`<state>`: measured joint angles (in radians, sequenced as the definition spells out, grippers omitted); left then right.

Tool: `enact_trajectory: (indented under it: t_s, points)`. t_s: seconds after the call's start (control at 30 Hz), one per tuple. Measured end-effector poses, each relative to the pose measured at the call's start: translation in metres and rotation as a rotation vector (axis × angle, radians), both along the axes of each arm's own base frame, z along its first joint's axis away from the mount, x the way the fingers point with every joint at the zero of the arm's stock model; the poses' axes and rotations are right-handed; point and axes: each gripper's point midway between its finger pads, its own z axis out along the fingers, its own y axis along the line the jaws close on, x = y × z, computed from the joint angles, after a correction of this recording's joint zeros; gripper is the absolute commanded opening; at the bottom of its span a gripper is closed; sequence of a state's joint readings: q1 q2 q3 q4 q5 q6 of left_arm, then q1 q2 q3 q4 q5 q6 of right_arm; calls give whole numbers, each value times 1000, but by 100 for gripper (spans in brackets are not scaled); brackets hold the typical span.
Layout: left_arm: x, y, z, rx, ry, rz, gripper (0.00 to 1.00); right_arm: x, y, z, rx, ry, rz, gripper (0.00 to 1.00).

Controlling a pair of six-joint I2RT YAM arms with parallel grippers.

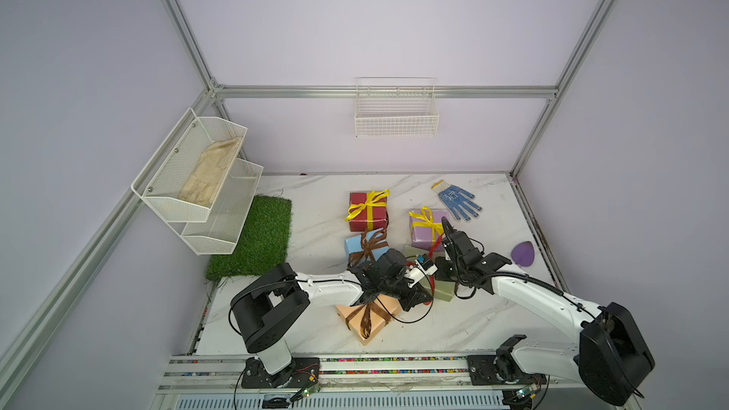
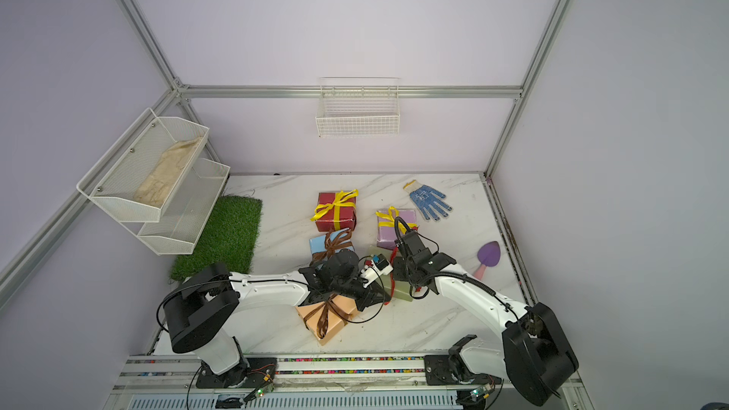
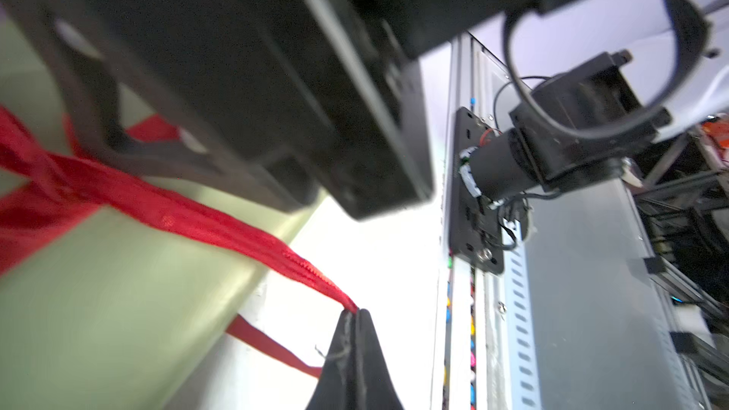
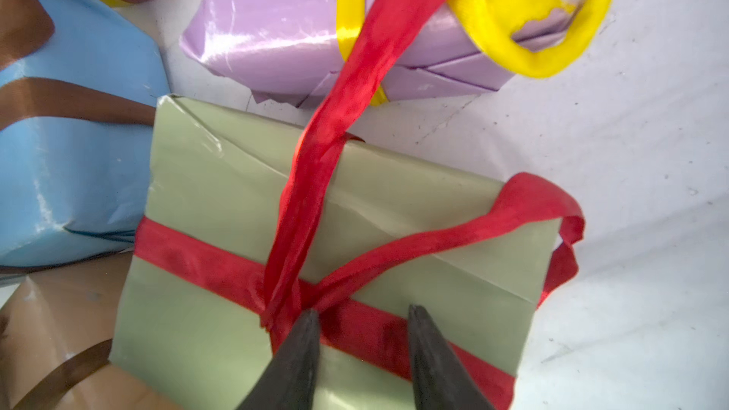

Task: Untie the ribbon bows on the gift boxes
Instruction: Untie the ribbon from the gift box.

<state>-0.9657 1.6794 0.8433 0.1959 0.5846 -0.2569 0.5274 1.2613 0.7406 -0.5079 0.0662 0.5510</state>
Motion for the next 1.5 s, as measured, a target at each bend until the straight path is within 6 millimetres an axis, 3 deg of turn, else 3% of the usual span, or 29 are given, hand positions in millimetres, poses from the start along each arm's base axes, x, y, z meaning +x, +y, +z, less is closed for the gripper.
enact_trajectory:
  t_s: [0.23,0.4,0.53,0.67,0.93,1.17,1.4,1.5]
  points:
    - [-31,11,-11,-9,84,-101,1,4,0,0,7,-9,-9,40]
    - [-50,18,-7,-27,119,-157,33,5,0,0,10,-7,-11,40]
    - [-50,22,-1,-15,101,-132,46,6,1,0,13,-7,-9,40]
    - [-31,22,4,44,51,-36,46,7,1,1,17,-6,-11,39]
    - [39,13,37,91,-124,243,51,5,3,3,32,-1,-4,37]
    - [76,30,24,185,-165,405,50,-9,2,6,34,36,34,26]
    - [119,57,23,185,-156,541,46,-11,11,28,75,18,89,29]
    - [126,58,15,192,-145,539,39,-11,14,30,86,18,104,29]
